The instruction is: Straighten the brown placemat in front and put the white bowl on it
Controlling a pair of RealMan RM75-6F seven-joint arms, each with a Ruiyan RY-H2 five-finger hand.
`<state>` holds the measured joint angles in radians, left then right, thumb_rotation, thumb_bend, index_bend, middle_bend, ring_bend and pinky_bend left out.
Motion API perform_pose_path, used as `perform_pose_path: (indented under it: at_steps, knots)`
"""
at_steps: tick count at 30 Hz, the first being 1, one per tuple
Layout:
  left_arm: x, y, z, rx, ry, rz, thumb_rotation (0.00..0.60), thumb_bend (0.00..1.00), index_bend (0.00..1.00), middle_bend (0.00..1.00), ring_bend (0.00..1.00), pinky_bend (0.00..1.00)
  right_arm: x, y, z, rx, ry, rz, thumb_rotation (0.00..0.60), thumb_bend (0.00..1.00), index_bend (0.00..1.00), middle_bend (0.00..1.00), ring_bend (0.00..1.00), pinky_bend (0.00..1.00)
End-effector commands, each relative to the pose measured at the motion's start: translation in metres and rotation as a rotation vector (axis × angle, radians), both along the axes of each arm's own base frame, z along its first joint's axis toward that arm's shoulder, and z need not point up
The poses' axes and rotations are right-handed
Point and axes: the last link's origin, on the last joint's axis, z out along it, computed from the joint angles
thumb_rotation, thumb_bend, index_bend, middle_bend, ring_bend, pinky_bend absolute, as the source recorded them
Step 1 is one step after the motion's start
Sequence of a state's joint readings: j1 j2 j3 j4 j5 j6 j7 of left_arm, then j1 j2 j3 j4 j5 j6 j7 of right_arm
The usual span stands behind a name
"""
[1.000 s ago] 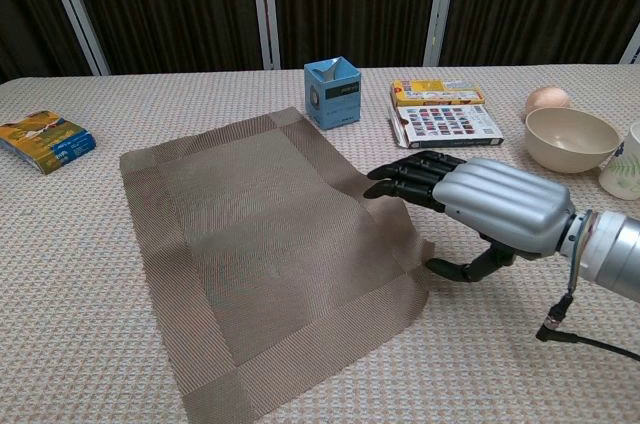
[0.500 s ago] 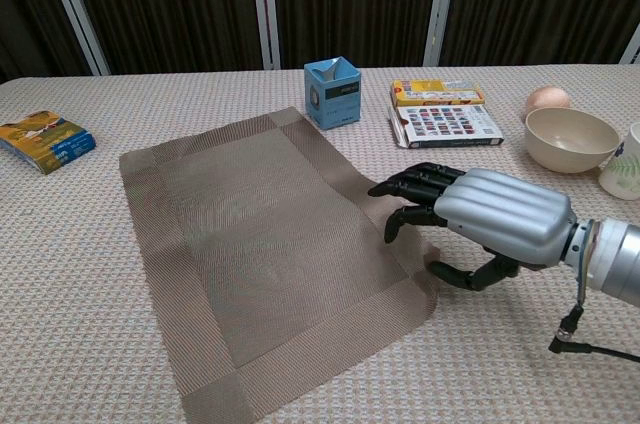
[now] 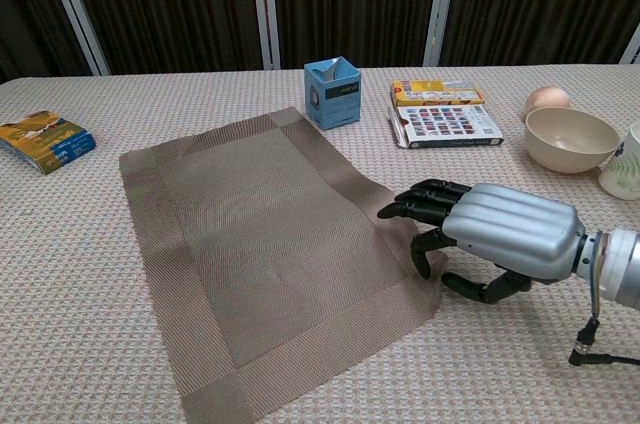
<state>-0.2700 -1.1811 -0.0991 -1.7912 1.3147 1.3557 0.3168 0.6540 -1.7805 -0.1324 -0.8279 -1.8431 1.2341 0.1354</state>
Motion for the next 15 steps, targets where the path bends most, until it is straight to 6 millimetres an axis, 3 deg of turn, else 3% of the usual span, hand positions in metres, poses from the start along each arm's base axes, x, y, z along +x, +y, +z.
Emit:
perform_pose_path:
  at_steps: [1, 10, 15]
  knots:
    - [0.0001, 0.0001, -0.0003, -0.001, 0.000, 0.000, 0.600, 0.00, 0.00, 0.00, 0.00, 0.00, -0.0005, 0.0002, 0.0002, -0.001, -0.004, -0.003, 0.600, 0.45, 0.54, 0.06, 0.00, 0.00]
    - [0.0003, -0.0004, -0.0011, -0.005, 0.001, -0.001, 0.600, 0.00, 0.00, 0.00, 0.00, 0.00, -0.0005, 0.0007, 0.0006, -0.005, -0.024, -0.013, 0.600, 0.48, 0.73, 0.08, 0.00, 0.00]
    - [0.0001, -0.0007, -0.0016, -0.007, 0.000, 0.000, 0.600, 0.00, 0.00, 0.00, 0.00, 0.00, -0.0019, 0.0027, 0.0029, -0.009, -0.039, -0.010, 0.600, 0.48, 0.74, 0.10, 0.00, 0.00]
